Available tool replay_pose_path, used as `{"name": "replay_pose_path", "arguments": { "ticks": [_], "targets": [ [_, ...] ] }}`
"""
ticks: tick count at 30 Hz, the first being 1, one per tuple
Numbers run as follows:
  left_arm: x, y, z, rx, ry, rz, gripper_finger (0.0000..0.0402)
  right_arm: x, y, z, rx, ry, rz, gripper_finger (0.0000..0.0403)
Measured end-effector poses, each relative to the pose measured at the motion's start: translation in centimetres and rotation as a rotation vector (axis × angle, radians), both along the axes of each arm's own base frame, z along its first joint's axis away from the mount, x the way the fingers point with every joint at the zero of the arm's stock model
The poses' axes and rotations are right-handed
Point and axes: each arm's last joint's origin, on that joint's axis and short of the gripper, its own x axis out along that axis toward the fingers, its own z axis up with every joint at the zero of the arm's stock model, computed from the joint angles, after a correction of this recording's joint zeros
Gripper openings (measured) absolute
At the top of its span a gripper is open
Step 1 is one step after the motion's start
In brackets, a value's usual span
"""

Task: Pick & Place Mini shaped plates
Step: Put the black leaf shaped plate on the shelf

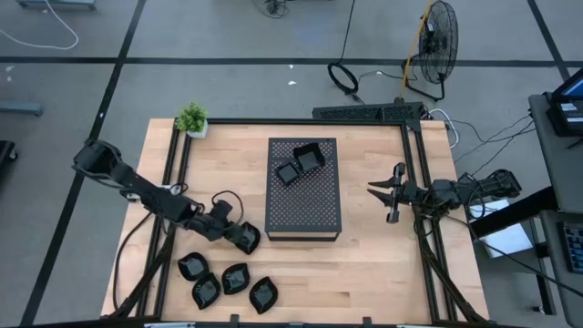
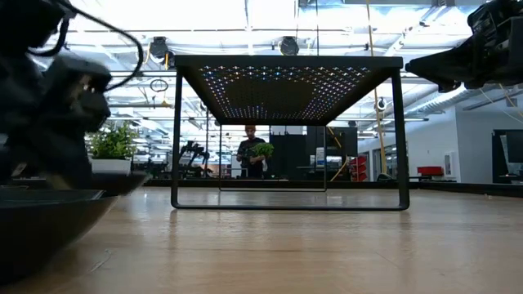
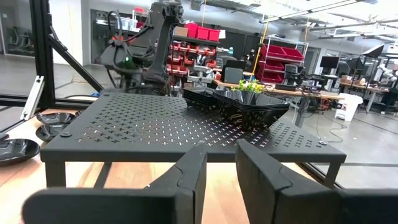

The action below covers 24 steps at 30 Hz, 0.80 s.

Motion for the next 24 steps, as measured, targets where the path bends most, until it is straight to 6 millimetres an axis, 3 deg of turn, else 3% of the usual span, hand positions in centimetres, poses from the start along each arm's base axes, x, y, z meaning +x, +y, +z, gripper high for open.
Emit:
{"name": "replay_pose_path", "arguments": {
  "ticks": [5,16,24],
  "targets": [
    [-0.8,0.7,2.1,0.041,-0.093,0.018,0.0006,0.0,0.0,0.0,0.0,0.0,0.0,0.0073],
    [-1.5,1.0,8.1,0.219,-0.561,-0.034,0.0004,0.0,0.0,0.0,0.0,0.0,0.0,0.0073],
    [0.1,1.4,11.5,0.364,-0.818,0.056,0.0003,0.0,0.0,0.0,0.0,0.0,0.0,0.0073]
  ]
}}
